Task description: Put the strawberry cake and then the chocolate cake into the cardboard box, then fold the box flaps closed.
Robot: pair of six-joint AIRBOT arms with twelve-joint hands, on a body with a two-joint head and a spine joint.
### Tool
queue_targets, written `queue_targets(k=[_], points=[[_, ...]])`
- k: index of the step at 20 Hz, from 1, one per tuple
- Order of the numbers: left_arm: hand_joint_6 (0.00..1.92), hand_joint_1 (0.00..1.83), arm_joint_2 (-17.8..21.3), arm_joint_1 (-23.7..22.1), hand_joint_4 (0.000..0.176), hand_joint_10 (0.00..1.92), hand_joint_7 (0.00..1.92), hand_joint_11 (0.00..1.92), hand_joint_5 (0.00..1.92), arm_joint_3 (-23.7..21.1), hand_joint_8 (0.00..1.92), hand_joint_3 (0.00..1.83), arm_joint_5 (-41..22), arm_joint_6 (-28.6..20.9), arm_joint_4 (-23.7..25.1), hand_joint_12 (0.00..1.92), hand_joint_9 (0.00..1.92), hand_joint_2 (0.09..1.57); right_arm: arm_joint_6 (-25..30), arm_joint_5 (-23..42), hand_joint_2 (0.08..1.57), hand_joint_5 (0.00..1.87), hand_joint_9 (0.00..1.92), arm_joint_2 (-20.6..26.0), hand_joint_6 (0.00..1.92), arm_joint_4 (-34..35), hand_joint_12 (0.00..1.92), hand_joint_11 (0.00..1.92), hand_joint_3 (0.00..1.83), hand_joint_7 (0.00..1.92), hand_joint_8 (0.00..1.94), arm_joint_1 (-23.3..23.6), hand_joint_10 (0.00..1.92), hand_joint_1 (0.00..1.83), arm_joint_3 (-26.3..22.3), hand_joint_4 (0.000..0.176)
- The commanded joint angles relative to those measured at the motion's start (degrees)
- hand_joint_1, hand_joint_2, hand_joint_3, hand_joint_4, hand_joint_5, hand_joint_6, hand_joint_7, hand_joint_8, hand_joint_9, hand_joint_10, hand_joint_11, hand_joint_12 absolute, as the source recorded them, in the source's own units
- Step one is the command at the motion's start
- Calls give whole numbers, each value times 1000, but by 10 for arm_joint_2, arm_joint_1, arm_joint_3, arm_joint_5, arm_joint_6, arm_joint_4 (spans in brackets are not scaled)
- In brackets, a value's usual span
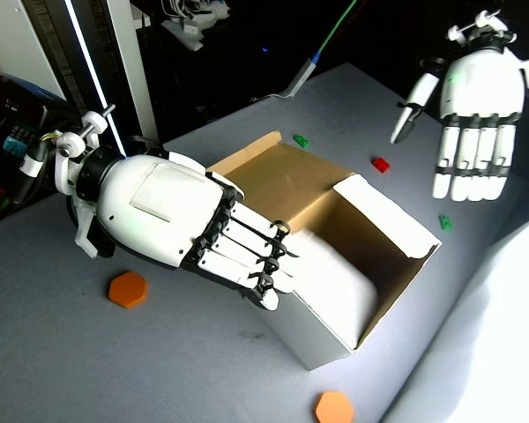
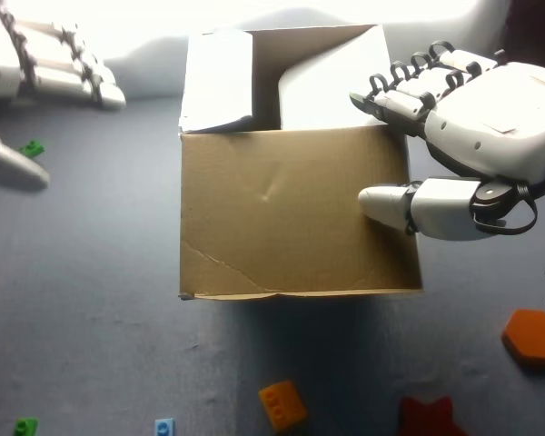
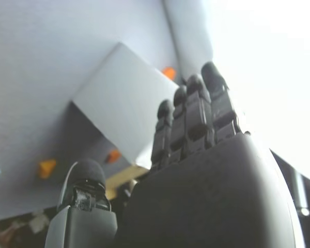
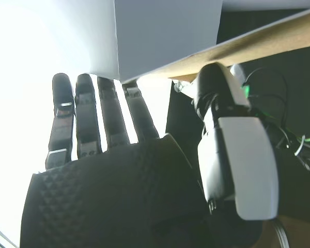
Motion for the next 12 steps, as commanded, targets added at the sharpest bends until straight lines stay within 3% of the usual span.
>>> queue_targets(k=[1,8,10,12], points=[[2,0,12,4,0,1,99,0,99,-6,1,0,-1,1,-42,464,120,1214,-2,30,1235,78,137,5,2,-11,673,0,0,168,0,1,0,0,0,0],[0,0,47,70,0,0,134,0,114,-113,7,4,-13,11,-48,457,124,1224,119,28,1241,60,127,73,5,-11,577,0,0,153,8,47,3,0,-3,0],[0,0,53,88,0,1,139,0,113,-142,7,3,-13,17,-56,455,126,1224,164,9,1251,61,122,109,5,-11,575,0,3,150,6,61,1,0,-5,0],[0,0,58,105,0,1,138,0,113,-172,7,3,-10,26,-65,453,125,1224,173,2,1253,62,123,149,6,-11,575,0,4,151,7,68,2,0,-17,0]])
